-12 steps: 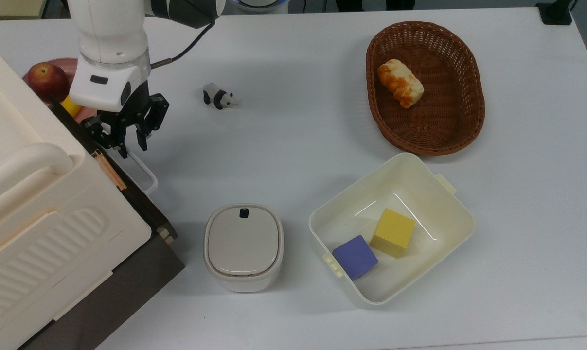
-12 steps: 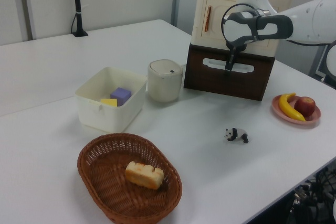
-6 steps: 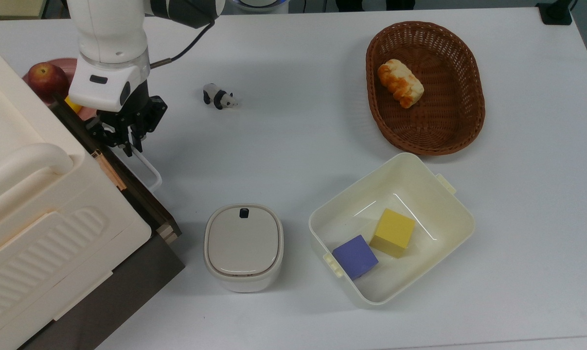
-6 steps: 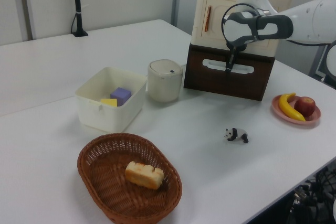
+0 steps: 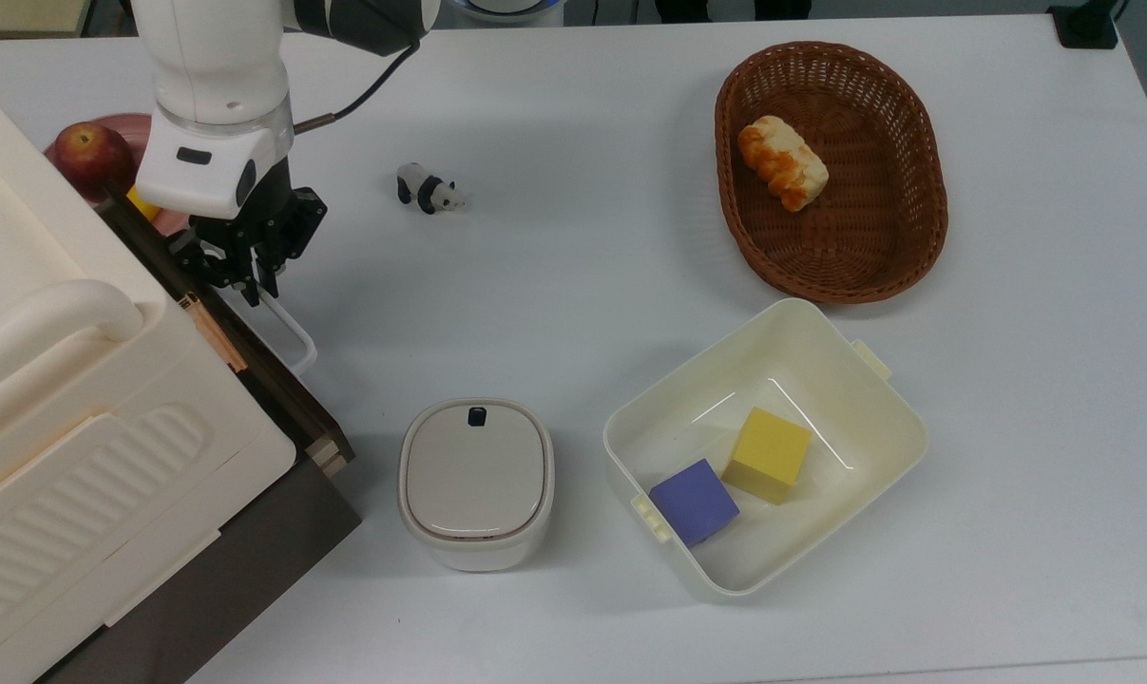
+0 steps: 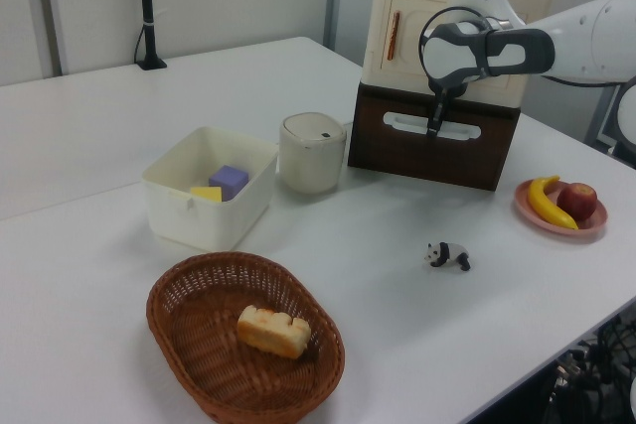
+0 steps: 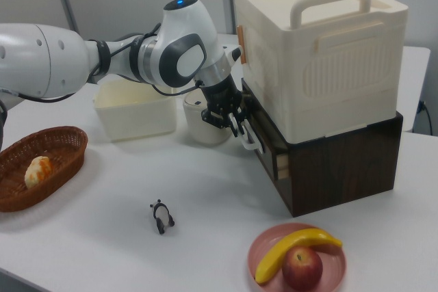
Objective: Slide open the drawer
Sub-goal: 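Pull the drawer handle outward, sliding the drawer out of the unit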
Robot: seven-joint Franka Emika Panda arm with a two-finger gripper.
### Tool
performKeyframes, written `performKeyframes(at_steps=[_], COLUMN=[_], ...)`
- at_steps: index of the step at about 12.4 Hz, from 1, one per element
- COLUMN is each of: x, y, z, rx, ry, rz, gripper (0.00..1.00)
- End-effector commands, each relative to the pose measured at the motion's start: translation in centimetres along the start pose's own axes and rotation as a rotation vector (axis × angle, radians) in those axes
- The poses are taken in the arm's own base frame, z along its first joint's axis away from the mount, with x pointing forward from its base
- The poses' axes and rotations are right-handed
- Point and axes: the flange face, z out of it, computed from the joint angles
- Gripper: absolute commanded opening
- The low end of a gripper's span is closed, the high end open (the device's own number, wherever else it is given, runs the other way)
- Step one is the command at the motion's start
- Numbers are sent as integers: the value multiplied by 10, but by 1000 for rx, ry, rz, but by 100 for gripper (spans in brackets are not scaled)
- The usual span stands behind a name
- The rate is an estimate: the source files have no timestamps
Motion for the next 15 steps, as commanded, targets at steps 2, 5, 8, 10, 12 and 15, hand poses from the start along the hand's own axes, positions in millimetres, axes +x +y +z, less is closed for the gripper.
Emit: performKeyframes(at_steps=[2, 5, 8, 10, 12, 15], x=[1, 4, 5, 4, 7, 8], y=[-6, -16, -20, -27, -36, -45], z=[-15, -15, -17, -14, -16, -23], rx=[-19, 7, 14, 25, 44, 71], ry=[0, -18, -23, -31, -41, -63], rz=[9, -4, -8, -15, -29, -38], gripper=[13, 13, 13, 13, 13, 13])
